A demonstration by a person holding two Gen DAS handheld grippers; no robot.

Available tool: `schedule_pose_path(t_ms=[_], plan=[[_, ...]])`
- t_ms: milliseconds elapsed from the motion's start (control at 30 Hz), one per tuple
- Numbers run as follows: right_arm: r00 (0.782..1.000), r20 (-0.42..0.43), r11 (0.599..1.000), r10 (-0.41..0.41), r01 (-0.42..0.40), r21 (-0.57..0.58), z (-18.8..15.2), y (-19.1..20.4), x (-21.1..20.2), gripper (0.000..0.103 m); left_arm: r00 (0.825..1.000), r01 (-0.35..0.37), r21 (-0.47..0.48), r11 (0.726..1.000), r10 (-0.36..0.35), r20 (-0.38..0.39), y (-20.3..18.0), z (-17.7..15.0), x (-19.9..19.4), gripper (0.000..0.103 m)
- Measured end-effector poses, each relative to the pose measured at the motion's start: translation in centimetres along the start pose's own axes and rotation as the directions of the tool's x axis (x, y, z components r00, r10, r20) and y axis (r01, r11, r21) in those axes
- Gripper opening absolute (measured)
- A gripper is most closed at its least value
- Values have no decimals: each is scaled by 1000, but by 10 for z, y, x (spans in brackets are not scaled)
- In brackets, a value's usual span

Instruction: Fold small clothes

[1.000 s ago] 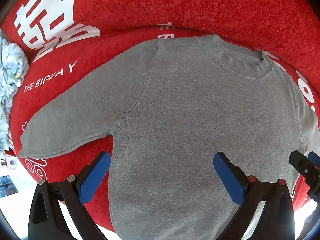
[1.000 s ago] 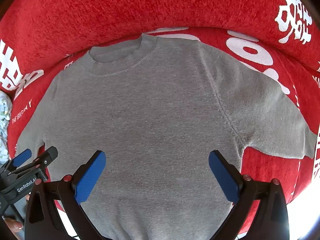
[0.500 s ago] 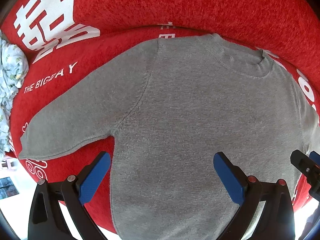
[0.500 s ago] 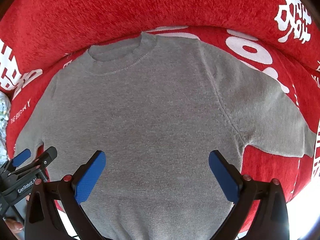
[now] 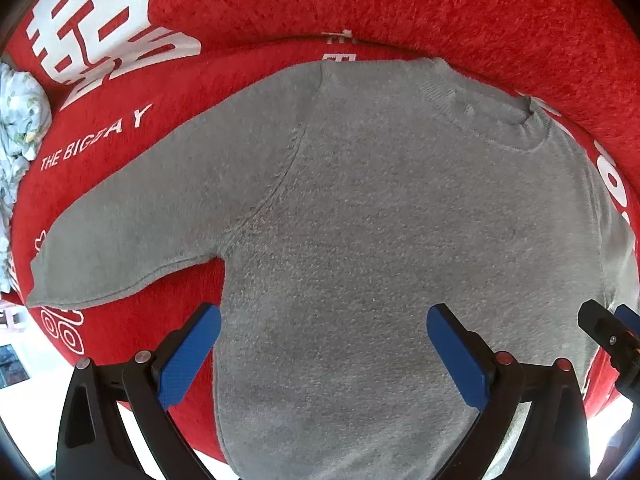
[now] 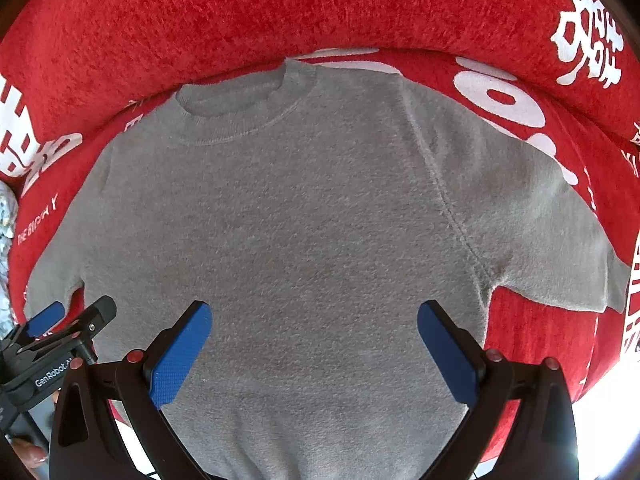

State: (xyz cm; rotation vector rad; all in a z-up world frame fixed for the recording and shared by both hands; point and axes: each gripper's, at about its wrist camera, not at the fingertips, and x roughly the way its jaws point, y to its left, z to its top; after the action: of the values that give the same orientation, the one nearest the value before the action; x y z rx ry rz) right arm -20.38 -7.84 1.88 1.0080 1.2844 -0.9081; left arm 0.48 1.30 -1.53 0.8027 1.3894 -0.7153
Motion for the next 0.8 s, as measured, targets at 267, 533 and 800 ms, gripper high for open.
schedule_pose_path(t_ms=[267,533,800], plan=[[1000,-2,1000,-10,10,-9,-1,5,-2,103,998,46,-7,999,-45,36,9,-2,1,103],[1000,-1,1000,-21,21,-14,-2,4,-4,103,991,85,-6,996,-84,105,13,0,0,103],[1000,0,1000,-21,21,-17,-5,3,-6,103,995,71,1,997,-71,76,13,-1,0,103]])
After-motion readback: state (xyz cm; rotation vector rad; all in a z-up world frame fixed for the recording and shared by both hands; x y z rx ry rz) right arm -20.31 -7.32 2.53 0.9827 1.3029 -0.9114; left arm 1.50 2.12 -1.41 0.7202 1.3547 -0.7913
